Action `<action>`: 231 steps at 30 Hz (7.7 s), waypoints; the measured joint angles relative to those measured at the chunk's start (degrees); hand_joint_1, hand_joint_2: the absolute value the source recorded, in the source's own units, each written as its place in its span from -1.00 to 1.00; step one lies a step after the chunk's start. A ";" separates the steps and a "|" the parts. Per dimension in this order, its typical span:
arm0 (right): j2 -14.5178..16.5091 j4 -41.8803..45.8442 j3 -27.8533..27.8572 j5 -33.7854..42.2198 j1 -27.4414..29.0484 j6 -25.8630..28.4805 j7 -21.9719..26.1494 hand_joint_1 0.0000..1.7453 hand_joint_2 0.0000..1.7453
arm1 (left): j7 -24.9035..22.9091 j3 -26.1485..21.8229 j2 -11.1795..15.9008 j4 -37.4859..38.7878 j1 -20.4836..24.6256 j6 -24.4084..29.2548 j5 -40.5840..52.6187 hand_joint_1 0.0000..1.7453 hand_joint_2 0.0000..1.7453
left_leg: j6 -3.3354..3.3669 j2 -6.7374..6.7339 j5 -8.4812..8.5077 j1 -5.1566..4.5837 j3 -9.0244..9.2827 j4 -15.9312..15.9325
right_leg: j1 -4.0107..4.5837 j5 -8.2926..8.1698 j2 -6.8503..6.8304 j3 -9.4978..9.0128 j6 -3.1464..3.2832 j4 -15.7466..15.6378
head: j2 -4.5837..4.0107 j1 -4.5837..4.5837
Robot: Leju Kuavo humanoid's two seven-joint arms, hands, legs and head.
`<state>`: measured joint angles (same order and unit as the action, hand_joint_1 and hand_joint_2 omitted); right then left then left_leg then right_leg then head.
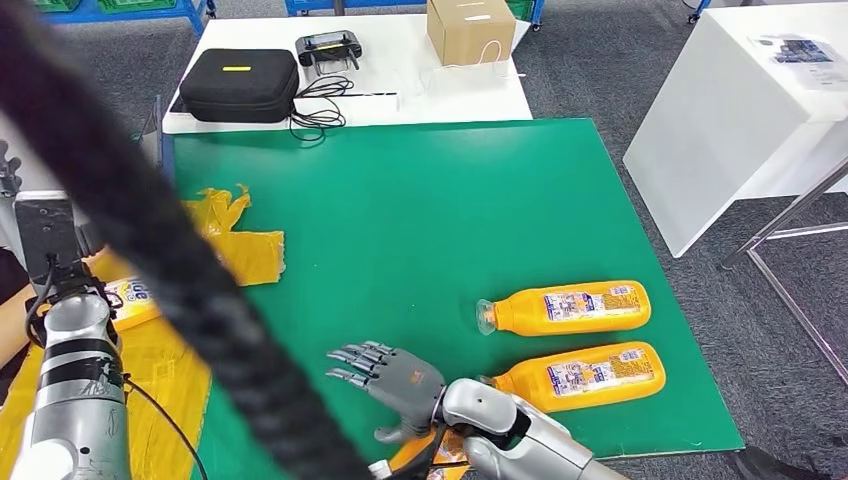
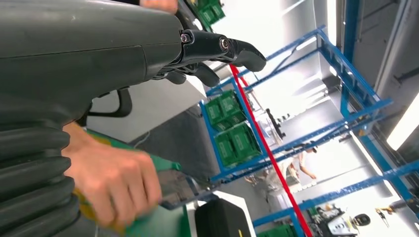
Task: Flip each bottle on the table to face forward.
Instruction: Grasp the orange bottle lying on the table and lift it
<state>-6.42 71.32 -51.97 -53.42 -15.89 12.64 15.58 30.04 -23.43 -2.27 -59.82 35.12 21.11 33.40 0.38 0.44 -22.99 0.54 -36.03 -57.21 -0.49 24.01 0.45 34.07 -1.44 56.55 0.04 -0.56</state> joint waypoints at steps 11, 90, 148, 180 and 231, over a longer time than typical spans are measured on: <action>1.27 15.01 8.28 -3.23 5.68 5.66 0.84 -1.00 1.00 | -0.01 -1.51 -0.04 0.00 -0.03 0.45 1.54 -1.00 1.00 | -0.01 -0.01 0.00 0.04 0.02 0.01 | 0.01 0.00 0.01 0.02 0.00 0.01 | 0.00 -0.01; -9.24 3.76 64.19 -14.74 10.94 6.79 0.06 -1.00 1.00 | 5.70 28.71 -11.07 -20.25 -33.49 -16.44 -15.52 -1.00 1.00 | 0.47 0.03 -0.41 -0.39 0.24 -0.03 | -0.36 0.29 -0.04 -0.31 -0.37 -0.11 | 0.00 0.04; -11.86 -30.75 32.59 -21.33 -13.25 0.04 -4.68 0.88 1.00 | 7.29 27.29 -11.98 -14.27 -27.88 -17.95 -17.73 -1.00 1.00 | 0.51 0.01 -0.37 -0.40 0.71 -0.02 | -0.34 0.28 -0.10 -0.78 -0.39 -0.10 | 0.00 0.03; 14.98 4.64 50.88 26.22 6.04 13.35 10.41 0.98 1.00 | -0.73 35.60 -12.92 -14.20 -28.49 -22.28 -14.65 -1.00 1.00 | 0.40 0.38 -0.44 -0.27 0.53 0.01 | -0.26 0.44 -0.45 -0.68 -0.25 -0.07 | 0.00 0.02; 24.16 -23.50 27.32 16.84 -0.09 -3.56 10.30 0.81 1.00 | -0.70 35.61 -11.59 -11.78 -28.32 -25.68 -24.72 -0.31 1.00 | 0.37 0.03 -0.41 -0.28 0.45 0.01 | -0.24 0.41 -0.26 -0.44 -0.24 -0.07 | 0.00 0.02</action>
<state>17.75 47.82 -24.65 -36.59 -15.99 9.08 25.88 29.34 12.18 -13.86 -71.60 6.80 -4.57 8.68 0.75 0.46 -23.41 0.25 -35.58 -57.20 -0.73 24.42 0.18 33.63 -1.68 56.48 0.04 -0.54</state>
